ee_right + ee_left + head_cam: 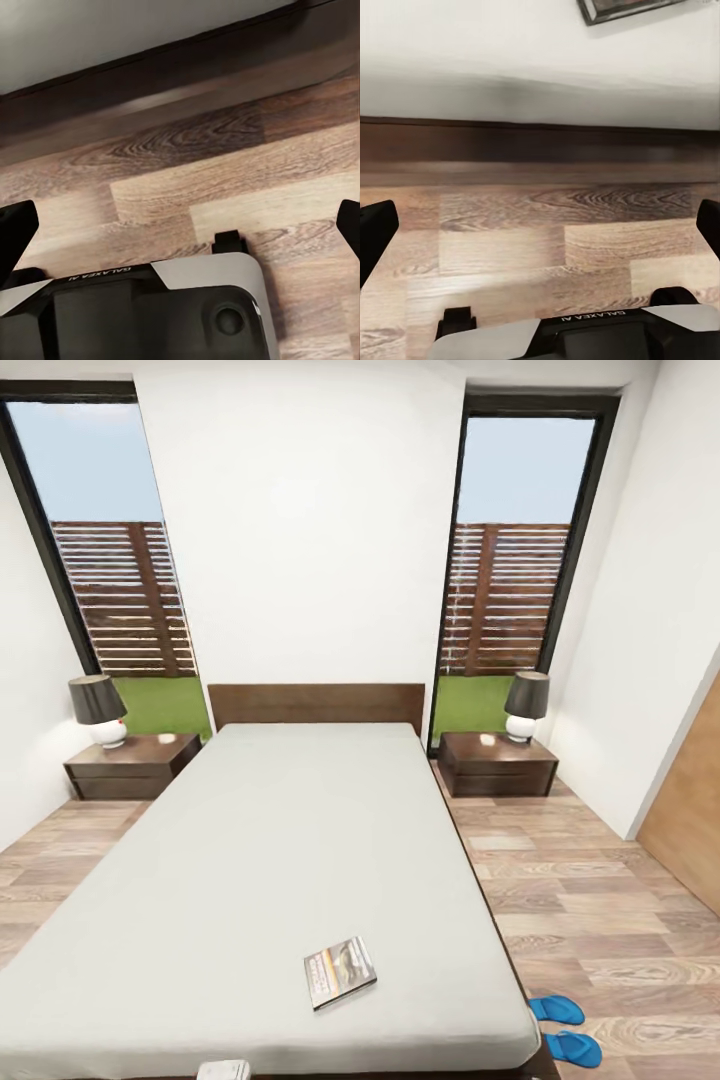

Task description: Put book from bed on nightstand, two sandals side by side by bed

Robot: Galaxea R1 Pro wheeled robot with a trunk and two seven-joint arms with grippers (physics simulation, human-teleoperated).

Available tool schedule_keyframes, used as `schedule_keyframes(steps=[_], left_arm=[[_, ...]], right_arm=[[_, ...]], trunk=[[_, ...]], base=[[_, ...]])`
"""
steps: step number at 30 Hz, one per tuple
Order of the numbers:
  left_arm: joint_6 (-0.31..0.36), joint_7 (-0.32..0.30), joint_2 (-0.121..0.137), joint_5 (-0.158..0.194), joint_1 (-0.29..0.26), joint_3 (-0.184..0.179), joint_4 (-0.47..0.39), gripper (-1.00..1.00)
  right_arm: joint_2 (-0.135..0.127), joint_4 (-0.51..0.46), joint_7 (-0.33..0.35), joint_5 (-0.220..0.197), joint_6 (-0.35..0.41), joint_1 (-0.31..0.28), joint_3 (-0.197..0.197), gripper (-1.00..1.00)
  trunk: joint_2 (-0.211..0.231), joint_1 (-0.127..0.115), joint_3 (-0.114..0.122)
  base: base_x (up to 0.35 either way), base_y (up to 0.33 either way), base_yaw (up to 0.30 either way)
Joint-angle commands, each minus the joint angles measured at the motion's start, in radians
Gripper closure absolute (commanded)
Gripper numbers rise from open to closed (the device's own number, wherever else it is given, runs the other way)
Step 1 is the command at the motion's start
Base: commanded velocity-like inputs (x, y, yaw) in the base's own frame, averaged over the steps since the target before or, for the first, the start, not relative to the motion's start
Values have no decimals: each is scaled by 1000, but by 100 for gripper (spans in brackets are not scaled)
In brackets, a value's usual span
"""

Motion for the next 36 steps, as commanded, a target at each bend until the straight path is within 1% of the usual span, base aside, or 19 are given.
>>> schedule_keyframes(steps=[1, 36], left_arm=[[-4, -2, 0, -10, -1, 9, 1, -100], [-4, -2, 0, -10, -1, 9, 1, -100]], right_arm=[[0, 2, 4, -7, 1, -2, -2, -100], [-1, 2, 5, -7, 1, -2, -2, -100]], trunk=[[-2, 1, -2], [-2, 1, -2]], base=[[86, -1, 0], [7, 0, 0]])
